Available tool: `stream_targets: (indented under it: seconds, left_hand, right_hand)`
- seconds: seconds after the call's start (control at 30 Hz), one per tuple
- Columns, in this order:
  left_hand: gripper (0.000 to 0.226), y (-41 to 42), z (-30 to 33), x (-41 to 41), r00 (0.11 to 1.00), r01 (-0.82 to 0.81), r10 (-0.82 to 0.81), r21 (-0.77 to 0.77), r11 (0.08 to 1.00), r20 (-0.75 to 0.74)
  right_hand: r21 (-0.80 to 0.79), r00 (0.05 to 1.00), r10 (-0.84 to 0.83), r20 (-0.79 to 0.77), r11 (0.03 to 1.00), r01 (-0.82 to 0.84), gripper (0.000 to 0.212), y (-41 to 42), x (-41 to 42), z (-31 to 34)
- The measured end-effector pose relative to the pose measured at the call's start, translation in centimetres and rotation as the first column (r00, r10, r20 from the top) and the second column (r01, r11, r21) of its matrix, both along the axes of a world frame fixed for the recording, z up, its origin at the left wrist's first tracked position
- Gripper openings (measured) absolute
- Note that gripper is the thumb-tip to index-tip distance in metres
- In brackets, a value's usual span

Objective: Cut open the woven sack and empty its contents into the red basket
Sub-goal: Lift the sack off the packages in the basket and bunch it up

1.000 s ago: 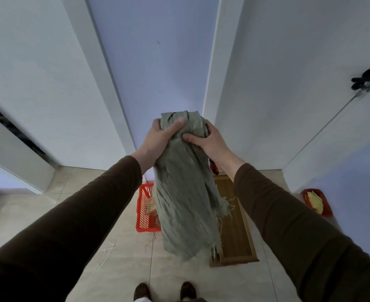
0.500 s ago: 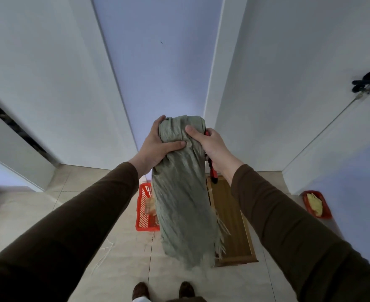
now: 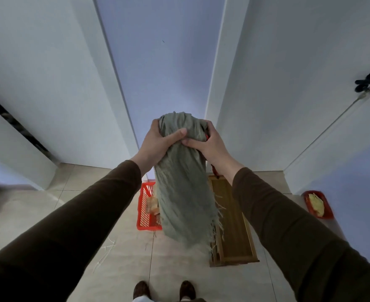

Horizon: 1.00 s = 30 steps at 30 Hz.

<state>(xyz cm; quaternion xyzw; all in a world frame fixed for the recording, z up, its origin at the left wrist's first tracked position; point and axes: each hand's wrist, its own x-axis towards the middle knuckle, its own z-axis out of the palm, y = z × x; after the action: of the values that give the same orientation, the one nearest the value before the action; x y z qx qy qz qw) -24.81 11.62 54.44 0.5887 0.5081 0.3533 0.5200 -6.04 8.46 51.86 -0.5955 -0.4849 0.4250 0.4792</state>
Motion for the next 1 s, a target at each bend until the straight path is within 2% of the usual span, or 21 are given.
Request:
stream_targets:
  seconds: [0.1,0.13,0.2,0.27,0.3,0.4,0.5,0.53,0.67,0.77,0.87,0.93,1.0]
  left_hand:
    - [0.092,-0.4,-0.2,-0.1,0.989,0.095,-0.091,0.036,0.995,-0.116]
    - [0.096,-0.6,-0.3,-0.3,0.989,0.117,-0.115,0.014,0.993,-0.098]
    - [0.114,-0.9,-1.0,-0.5,0.982,0.185,-0.183,-0.051,0.981,0.051]
    - [0.133,-1.1,-1.8,-0.6,0.974,0.195,-0.184,-0.077,0.978,0.132]
    - [0.135,-1.1,-2.1,-0.6,0.976,0.171,-0.158,-0.079,0.982,0.153]
    - [0.116,-0.6,-2.7,-0.5,0.979,0.068,-0.048,-0.097,0.993,0.198]
    - [0.092,0.4,-3.0,-0.7,0.975,0.007,0.027,-0.152,0.988,0.220]
    - [0.090,0.7,-3.0,-0.8,0.975,-0.001,0.036,-0.161,0.987,0.217]
    - [0.091,1.3,-2.7,-0.8,0.980,-0.112,0.140,-0.190,0.975,0.143]
    - [0.092,1.3,-2.2,-0.5,0.982,-0.166,0.180,-0.219,0.961,0.047]
    - [0.092,1.0,-2.0,0.0,0.993,-0.110,0.120,-0.261,0.959,0.020]
    - [0.094,0.4,-1.9,0.5,0.997,0.034,-0.012,-0.285,0.958,0.079]
    - [0.102,-0.3,-2.0,0.9,0.986,0.147,-0.121,-0.271,0.951,0.111]
  right_hand:
    - [-0.117,0.948,-0.115,-0.298,0.990,0.083,0.073,0.3,0.2,0.2]
    - [-0.169,0.918,-0.117,-0.379,0.984,0.056,0.072,0.3,0.3,0.3]
    - [-0.258,0.890,-0.101,-0.444,0.966,-0.018,0.068,0.4,0.3,0.7]
    - [-0.331,0.898,-0.098,-0.429,0.942,-0.056,0.071,0.3,0.1,1.0]
    - [-0.353,0.909,-0.106,-0.402,0.934,-0.047,0.074,0.2,-0.1,1.1]
    - [-0.329,0.966,-0.124,-0.229,0.943,0.043,0.073,0.0,-0.4,1.2]
    - [-0.173,0.991,-0.118,-0.061,0.979,0.106,0.070,-0.3,-0.5,0.8]
    - [-0.118,0.995,-0.087,-0.055,0.990,0.081,0.074,-0.5,-0.5,0.6]
    - [0.014,0.991,0.114,-0.071,0.993,-0.113,0.113,-1.4,-0.5,-0.5]
    - [0.013,0.982,0.177,-0.061,0.984,-0.177,0.118,-1.4,-0.1,-1.0]
    - [-0.018,0.994,0.111,0.013,0.994,-0.111,0.108,-1.0,0.2,-1.3]
    - [-0.023,1.000,-0.006,0.023,1.000,0.006,0.089,-0.6,0.5,-1.6]
    - [-0.050,0.995,-0.090,-0.032,0.995,0.088,0.073,-0.2,0.8,-1.9]
